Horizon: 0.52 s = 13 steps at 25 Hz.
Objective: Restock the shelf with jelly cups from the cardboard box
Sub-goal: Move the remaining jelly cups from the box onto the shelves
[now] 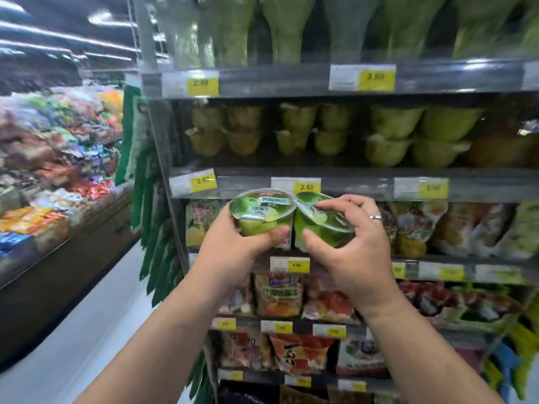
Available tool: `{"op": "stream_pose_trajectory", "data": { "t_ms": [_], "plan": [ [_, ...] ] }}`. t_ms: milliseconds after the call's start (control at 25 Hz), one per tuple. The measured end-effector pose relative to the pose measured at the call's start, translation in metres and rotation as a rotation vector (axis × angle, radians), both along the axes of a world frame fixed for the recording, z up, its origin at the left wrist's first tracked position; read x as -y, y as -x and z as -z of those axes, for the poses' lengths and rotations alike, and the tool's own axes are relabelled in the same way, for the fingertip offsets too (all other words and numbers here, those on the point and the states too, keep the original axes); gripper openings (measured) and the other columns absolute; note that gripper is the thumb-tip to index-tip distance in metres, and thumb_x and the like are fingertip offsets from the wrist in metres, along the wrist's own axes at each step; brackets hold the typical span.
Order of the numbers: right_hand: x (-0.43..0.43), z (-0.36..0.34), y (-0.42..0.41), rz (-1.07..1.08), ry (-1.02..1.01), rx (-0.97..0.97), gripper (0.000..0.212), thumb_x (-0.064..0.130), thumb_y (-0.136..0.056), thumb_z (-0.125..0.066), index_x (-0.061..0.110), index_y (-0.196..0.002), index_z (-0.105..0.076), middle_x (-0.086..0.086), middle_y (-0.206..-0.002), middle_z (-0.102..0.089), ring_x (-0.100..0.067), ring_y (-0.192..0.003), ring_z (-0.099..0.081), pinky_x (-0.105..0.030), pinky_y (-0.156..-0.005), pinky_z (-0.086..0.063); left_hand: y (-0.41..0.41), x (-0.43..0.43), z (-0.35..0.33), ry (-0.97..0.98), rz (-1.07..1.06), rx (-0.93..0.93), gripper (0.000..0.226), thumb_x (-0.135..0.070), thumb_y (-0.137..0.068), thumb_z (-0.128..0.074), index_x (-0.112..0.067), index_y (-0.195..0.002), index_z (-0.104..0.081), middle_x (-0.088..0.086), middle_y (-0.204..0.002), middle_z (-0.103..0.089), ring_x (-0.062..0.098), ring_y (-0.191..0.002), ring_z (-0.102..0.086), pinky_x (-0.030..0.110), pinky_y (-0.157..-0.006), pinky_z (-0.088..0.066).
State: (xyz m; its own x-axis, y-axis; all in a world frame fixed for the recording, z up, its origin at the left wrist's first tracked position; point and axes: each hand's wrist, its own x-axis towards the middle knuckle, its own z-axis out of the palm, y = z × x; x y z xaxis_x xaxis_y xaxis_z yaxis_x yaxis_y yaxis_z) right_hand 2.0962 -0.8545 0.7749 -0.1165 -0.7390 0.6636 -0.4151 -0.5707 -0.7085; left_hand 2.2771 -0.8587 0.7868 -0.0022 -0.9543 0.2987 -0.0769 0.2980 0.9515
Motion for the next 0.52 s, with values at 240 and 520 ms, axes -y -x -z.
{"op": "stream_pose_trajectory", "data": {
  "t_ms": [240, 520],
  "plan": [
    [0.018, -0.062, 0.018, 0.031, 0.046, -0.051, 0.033, 0.024, -0.071, -0.083, 0.035, -0.097, -0.066, 0.007, -0.11, -0.048, 0.004, -0.102, -0.05, -0.007, -0.087, -0.039, 0.016, 0.018, -0.057, 0.109, -0.059, 0.067, 0.052, -0.03, -0.066, -0.087, -0.023, -0.113, -0.067, -0.008, -0.105, -0.075, 0.009, -0.1, -0.07, 0.042, -0.093, -0.054],
    [0.087, -0.101, 0.023, 0.193, 0.025, -0.114, 0.033, 0.033, -0.069, -0.078, 0.03, -0.101, -0.07, 0.0, -0.111, -0.051, -0.026, -0.108, -0.054, -0.036, -0.1, -0.044, 0.043, 0.078, -0.093, 0.016, -0.465, 0.435, 0.077, -0.079, -0.056, -0.069, -0.035, -0.118, -0.054, -0.013, -0.099, -0.06, 0.02, -0.12, -0.045, 0.047, -0.104, -0.033]
  ]
}}
